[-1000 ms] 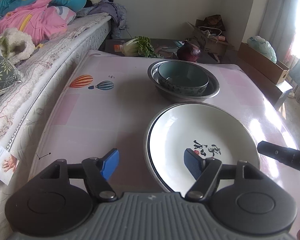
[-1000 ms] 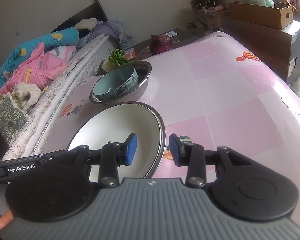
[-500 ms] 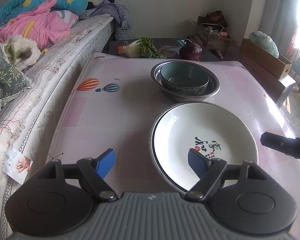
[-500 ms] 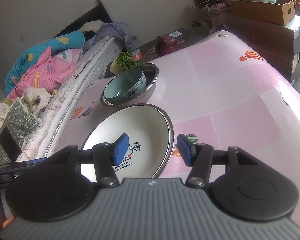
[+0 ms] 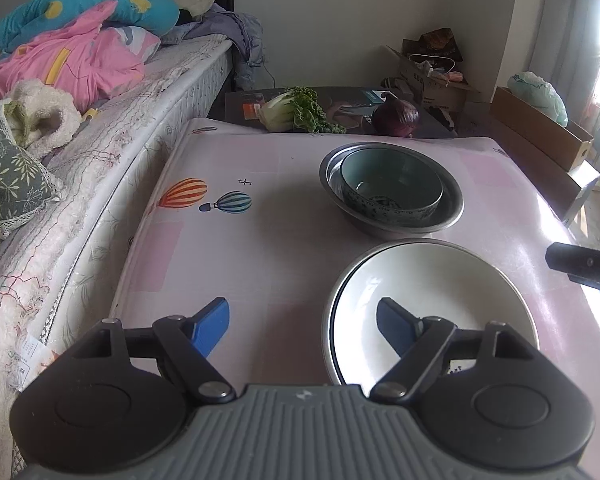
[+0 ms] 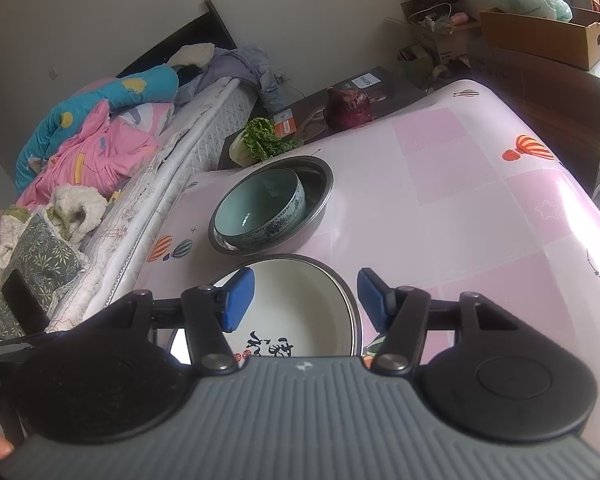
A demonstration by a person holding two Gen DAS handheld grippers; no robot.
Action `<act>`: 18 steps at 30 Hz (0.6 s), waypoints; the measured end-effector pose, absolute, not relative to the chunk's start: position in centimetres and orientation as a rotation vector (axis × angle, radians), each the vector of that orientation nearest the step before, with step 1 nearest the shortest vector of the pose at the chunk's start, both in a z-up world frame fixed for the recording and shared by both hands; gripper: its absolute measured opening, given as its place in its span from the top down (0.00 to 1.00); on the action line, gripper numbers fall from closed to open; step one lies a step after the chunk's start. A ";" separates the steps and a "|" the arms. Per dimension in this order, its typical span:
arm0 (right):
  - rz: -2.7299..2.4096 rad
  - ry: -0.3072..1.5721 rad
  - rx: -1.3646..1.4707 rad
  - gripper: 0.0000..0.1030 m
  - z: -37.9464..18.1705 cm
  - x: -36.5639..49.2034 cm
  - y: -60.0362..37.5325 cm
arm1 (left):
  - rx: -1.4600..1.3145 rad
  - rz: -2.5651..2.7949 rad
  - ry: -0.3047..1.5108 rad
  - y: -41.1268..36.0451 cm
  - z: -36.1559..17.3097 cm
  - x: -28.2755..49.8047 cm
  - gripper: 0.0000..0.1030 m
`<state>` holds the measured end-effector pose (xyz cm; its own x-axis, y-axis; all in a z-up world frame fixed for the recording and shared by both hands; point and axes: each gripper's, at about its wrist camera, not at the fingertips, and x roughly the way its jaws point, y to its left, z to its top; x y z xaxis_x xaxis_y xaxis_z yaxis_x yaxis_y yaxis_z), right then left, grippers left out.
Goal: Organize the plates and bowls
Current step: 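Close the left gripper on the small steel bowl rim while the right gripper grips its opposite rim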
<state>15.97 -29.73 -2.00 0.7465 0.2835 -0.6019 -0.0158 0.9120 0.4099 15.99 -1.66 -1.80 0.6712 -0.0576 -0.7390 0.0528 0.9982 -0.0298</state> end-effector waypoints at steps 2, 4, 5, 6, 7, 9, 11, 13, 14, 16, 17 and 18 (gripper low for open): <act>0.175 0.705 0.387 0.45 -1.7 17.0 -29.8 | -0.034 -0.074 0.829 -1.0 -1.8 17.3 0.21; 0.185 0.700 0.374 0.45 -1.5 18.6 -29.8 | -0.062 -0.073 0.826 -0.2 -2.0 19.2 0.22; 0.189 0.701 0.371 0.45 -1.4 19.5 -29.9 | -0.074 -0.072 0.824 0.1 -2.0 20.0 0.25; 0.194 0.705 0.370 0.45 -1.4 20.3 -29.9 | -0.086 -0.073 0.823 0.4 -2.1 21.0 0.28; 0.203 0.709 0.371 0.45 -1.5 21.3 -29.9 | -0.098 -0.079 0.821 0.6 -2.2 21.9 0.29; 0.213 0.720 0.377 0.47 -1.7 23.1 -29.8 | -0.118 -0.091 0.824 0.8 -2.4 23.6 0.35; 0.223 0.737 0.382 0.49 -2.1 25.2 -29.8 | -0.128 -0.109 0.830 0.8 -2.7 25.5 0.38; 0.229 0.759 0.397 0.51 -2.6 27.1 -29.8 | -0.129 -0.122 0.844 0.5 -3.1 27.1 0.42; 0.233 0.768 0.406 0.53 -2.9 28.0 -29.8 | -0.128 -0.130 0.851 0.3 -3.3 27.8 0.45; 0.231 0.792 0.428 0.56 -3.8 29.8 -29.9 | -0.128 -0.136 0.864 -0.1 -3.7 29.0 0.46; 0.230 0.802 0.438 0.58 -4.1 30.4 -29.9 | -0.125 -0.144 0.870 -0.4 -4.0 29.7 0.47; 0.230 0.815 0.454 0.59 -4.6 31.2 -29.9 | -0.126 -0.146 0.874 -0.5 -4.2 30.1 0.47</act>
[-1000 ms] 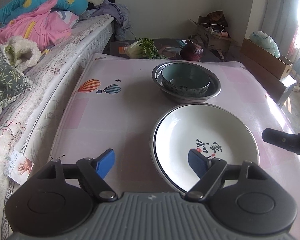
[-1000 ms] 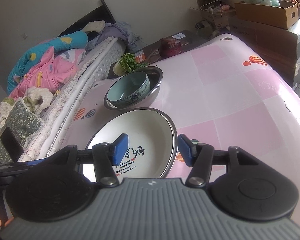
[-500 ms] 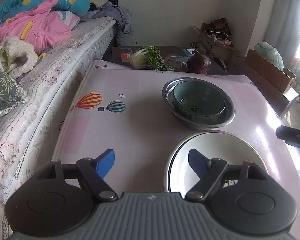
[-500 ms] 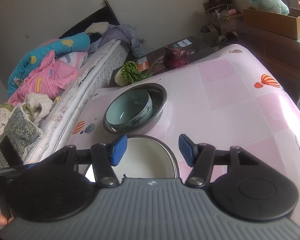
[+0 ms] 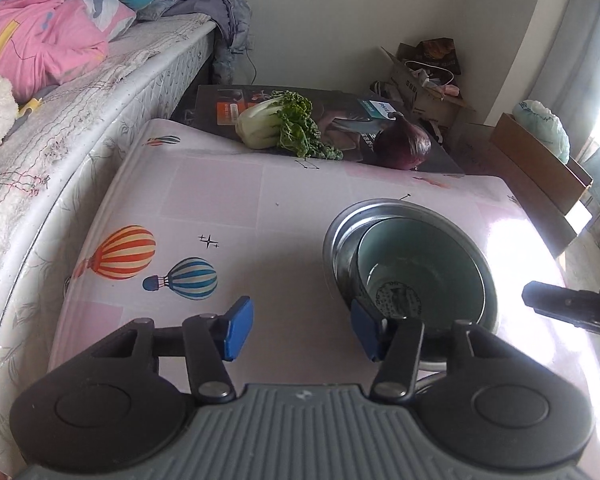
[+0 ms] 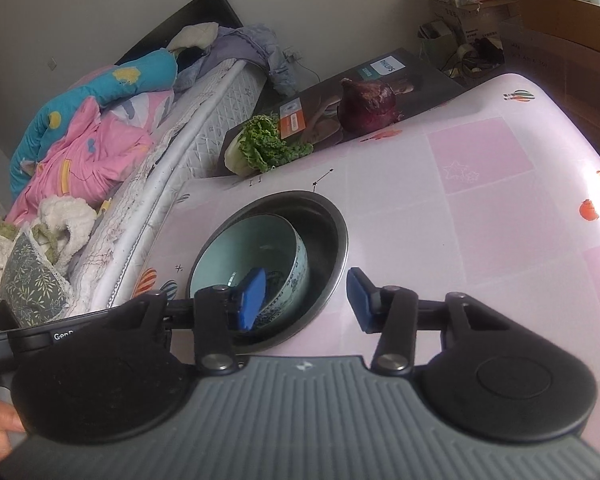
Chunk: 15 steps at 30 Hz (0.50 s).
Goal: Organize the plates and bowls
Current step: 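Close the left gripper on the small steel bowl rim while the right gripper grips its opposite rim, then lift the small steel bowl holding the green bowl with both grippers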
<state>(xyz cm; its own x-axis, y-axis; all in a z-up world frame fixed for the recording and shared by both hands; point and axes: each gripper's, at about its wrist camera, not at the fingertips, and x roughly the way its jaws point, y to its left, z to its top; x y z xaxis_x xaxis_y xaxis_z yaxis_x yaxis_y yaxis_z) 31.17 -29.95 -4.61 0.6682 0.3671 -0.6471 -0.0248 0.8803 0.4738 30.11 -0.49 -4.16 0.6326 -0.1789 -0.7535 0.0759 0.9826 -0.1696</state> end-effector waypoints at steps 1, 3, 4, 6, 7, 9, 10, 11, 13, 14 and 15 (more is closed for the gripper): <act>0.231 0.824 0.468 0.60 -5.1 31.7 -30.0 | -0.127 -0.153 0.881 -0.6 -4.4 30.7 0.47; 0.232 0.838 0.488 0.60 -5.8 32.6 -30.0 | -0.136 -0.170 0.893 -0.8 -4.9 31.4 0.48; 0.233 0.844 0.496 0.60 -6.0 32.9 -30.1 | -0.141 -0.178 0.898 -0.9 -5.1 31.6 0.48; 0.233 0.854 0.510 0.61 -6.6 33.4 -30.1 | -0.140 -0.179 0.903 -1.0 -5.4 32.0 0.52; 0.234 0.858 0.516 0.61 -6.9 33.5 -30.1 | -0.134 -0.180 0.906 -1.0 -5.6 32.2 0.52; 0.234 0.870 0.525 0.61 -7.5 33.9 -30.1 | -0.153 -0.186 0.917 -0.8 -5.9 32.5 0.53; 0.236 0.873 0.529 0.61 -7.7 33.9 -30.1 | -0.166 -0.191 0.925 -0.6 -6.1 32.6 0.54; 0.237 0.879 0.534 0.62 -7.9 34.0 -30.1 | -0.184 -0.194 0.925 -0.4 -6.2 32.8 0.54; 0.236 0.881 0.542 0.62 -8.2 34.2 -30.1 | -0.208 -0.202 0.931 0.0 -6.4 33.1 0.54; 0.234 0.884 0.542 0.63 -8.3 34.3 -30.1 | -0.217 -0.204 0.934 0.1 -6.4 33.3 0.54; 0.231 0.886 0.547 0.64 -8.4 34.4 -30.1 | -0.227 -0.205 0.938 0.2 -6.5 33.5 0.54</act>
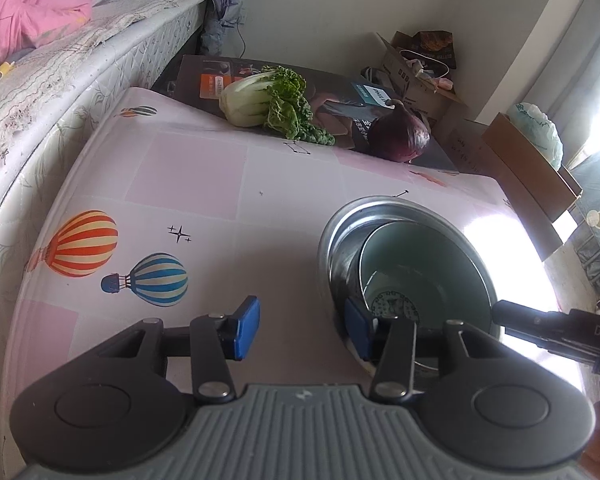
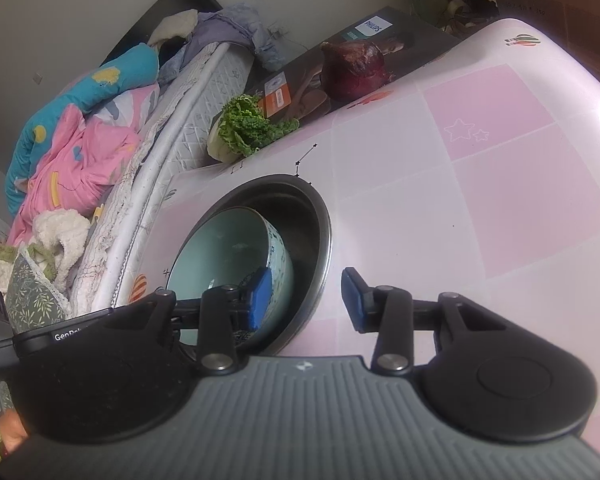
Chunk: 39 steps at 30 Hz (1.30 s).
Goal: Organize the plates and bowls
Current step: 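Lift the small steel bowl holding the green bowl with both grippers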
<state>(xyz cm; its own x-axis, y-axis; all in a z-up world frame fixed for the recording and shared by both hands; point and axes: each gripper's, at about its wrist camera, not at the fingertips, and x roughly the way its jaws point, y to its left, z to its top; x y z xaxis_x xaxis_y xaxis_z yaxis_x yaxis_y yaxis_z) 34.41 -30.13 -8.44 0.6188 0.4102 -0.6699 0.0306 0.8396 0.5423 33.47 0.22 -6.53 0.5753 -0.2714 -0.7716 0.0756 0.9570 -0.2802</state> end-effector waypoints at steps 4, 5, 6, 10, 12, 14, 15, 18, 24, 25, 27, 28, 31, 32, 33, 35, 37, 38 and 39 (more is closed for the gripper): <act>0.226 0.910 0.571 0.65 -9.2 35.0 -30.4 | -0.257 -0.208 0.952 0.5 -6.9 34.4 0.54; 0.225 0.914 0.578 0.65 -9.3 35.1 -30.5 | -0.270 -0.209 0.957 0.6 -7.0 34.7 0.54; 0.228 0.921 0.592 0.67 -9.5 35.2 -30.6 | -0.286 -0.210 0.964 0.8 -7.1 34.9 0.54; 0.228 0.926 0.607 0.68 -9.8 35.5 -30.8 | -0.334 -0.210 0.984 1.2 -7.5 35.8 0.54; 0.228 0.928 0.605 0.68 -9.9 35.6 -30.8 | -0.350 -0.203 0.995 1.3 -7.8 36.3 0.53; 0.226 0.933 0.605 0.68 -10.0 35.6 -30.8 | -0.358 -0.195 1.009 1.1 -8.2 36.7 0.53; 0.224 0.937 0.607 0.68 -10.1 35.7 -30.8 | -0.359 -0.191 1.012 1.0 -8.3 36.8 0.53; 0.221 0.939 0.607 0.68 -10.2 35.9 -30.7 | -0.371 -0.184 1.005 0.9 -8.6 37.0 0.54; 0.202 0.958 0.588 0.68 -10.9 36.7 -30.3 | -0.409 -0.189 0.991 0.9 -8.8 37.1 0.61; 0.199 0.960 0.588 0.69 -11.1 36.9 -30.2 | -0.409 -0.190 0.991 0.9 -8.7 37.1 0.62; 0.199 0.955 0.591 0.73 -11.2 37.1 -30.1 | -0.411 -0.191 0.990 0.8 -8.7 37.1 0.64; 0.195 0.955 0.589 0.73 -11.2 37.2 -30.0 | -0.411 -0.192 0.989 0.8 -8.7 37.1 0.65; 0.192 0.953 0.588 0.76 -11.3 37.5 -29.9 | -0.415 -0.194 0.981 0.7 -8.7 36.9 0.68; 0.192 0.954 0.586 0.77 -11.4 37.6 -29.9 | -0.420 -0.195 0.980 0.7 -8.7 36.9 0.70; 0.192 0.954 0.583 0.77 -11.3 37.6 -29.8 | -0.429 -0.200 0.980 0.7 -8.7 36.9 0.75; 0.194 0.955 0.582 0.78 -11.3 37.6 -29.8 | -0.442 -0.210 0.987 0.6 -8.7 36.9 0.79; 0.200 0.959 0.578 0.78 -11.3 37.6 -29.7 | -0.443 -0.225 0.997 0.3 -8.6 37.0 0.83; 0.200 0.960 0.574 0.78 -11.3 37.6 -29.7 | -0.443 -0.236 1.004 0.1 -8.7 37.0 0.86; 0.197 0.959 0.565 0.79 -11.2 37.6 -29.6 | -0.438 -0.235 1.011 -0.1 -8.8 37.0 0.86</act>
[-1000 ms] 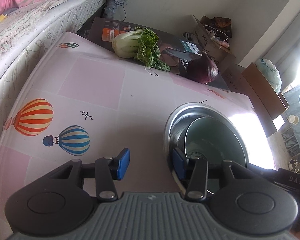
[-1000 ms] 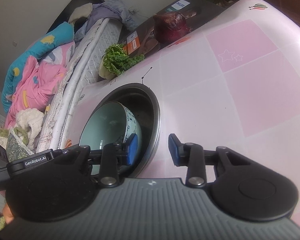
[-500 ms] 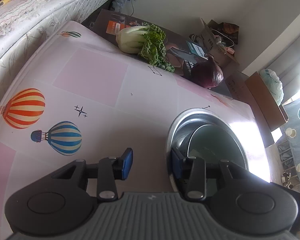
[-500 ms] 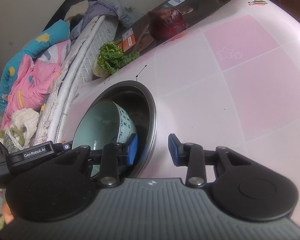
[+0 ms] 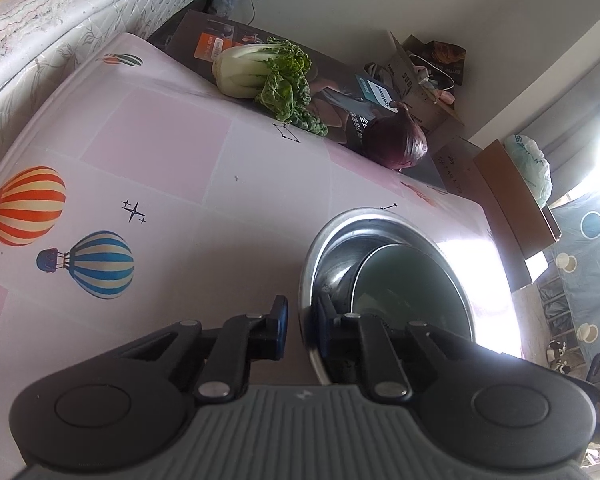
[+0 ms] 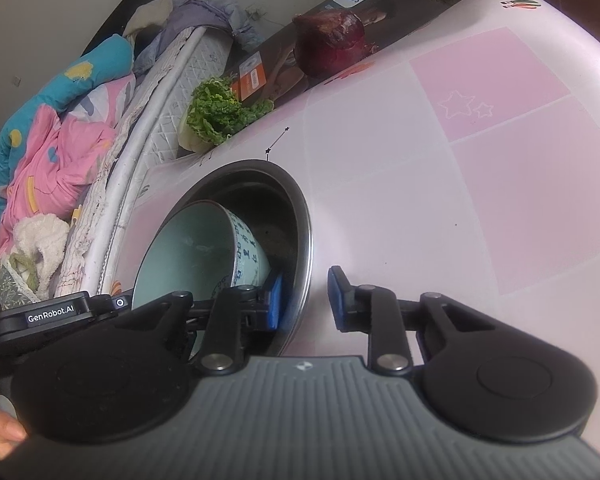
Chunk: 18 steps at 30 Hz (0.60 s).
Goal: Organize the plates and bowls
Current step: 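Lift the small steel bowl holding the green bowl with both grippers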
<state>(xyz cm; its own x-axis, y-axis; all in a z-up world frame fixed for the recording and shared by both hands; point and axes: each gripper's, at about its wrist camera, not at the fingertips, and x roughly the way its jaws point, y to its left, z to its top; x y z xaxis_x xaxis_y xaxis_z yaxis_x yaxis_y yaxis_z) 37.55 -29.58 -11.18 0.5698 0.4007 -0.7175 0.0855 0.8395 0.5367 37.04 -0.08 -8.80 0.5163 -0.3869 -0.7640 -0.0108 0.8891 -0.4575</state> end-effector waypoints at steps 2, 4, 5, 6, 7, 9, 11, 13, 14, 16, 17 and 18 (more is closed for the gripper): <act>0.195 0.960 0.560 0.79 -11.1 37.6 -29.6 | -0.440 -0.229 1.015 -0.2 -9.0 37.1 0.86; 0.195 0.960 0.561 0.79 -11.1 37.6 -29.6 | -0.465 -0.226 1.019 0.1 -9.2 37.3 0.85; 0.196 0.959 0.559 0.79 -11.1 37.6 -29.6 | -0.474 -0.227 1.020 0.2 -9.3 37.3 0.85; 0.196 0.958 0.558 0.79 -11.1 37.6 -29.6 | -0.477 -0.228 1.019 0.2 -9.3 37.3 0.84; 0.196 0.956 0.557 0.79 -11.1 37.6 -29.6 | -0.474 -0.228 1.017 0.2 -9.3 37.3 0.84; 0.198 0.951 0.556 0.80 -11.2 37.7 -29.6 | -0.462 -0.223 1.012 0.1 -9.3 37.3 0.83; 0.199 0.945 0.556 0.80 -11.3 37.6 -29.6 | -0.443 -0.217 1.005 -0.1 -9.2 37.2 0.83; 0.207 0.934 0.555 0.82 -11.3 37.6 -29.5 | -0.424 -0.216 1.000 -0.4 -9.0 37.1 0.85; 0.213 0.928 0.548 0.84 -11.3 37.5 -29.4 | -0.415 -0.218 0.998 -0.6 -8.9 37.1 0.88; 0.219 0.920 0.529 0.88 -11.1 37.4 -29.2 | -0.383 -0.221 0.992 -1.1 -8.7 36.9 0.92; 0.217 0.919 0.525 0.88 -11.0 37.4 -29.1 | -0.347 -0.212 0.984 -1.5 -8.5 36.7 0.92; 0.218 0.919 0.529 0.88 -11.0 37.4 -29.1 | -0.328 -0.207 0.978 -1.8 -8.4 36.6 0.92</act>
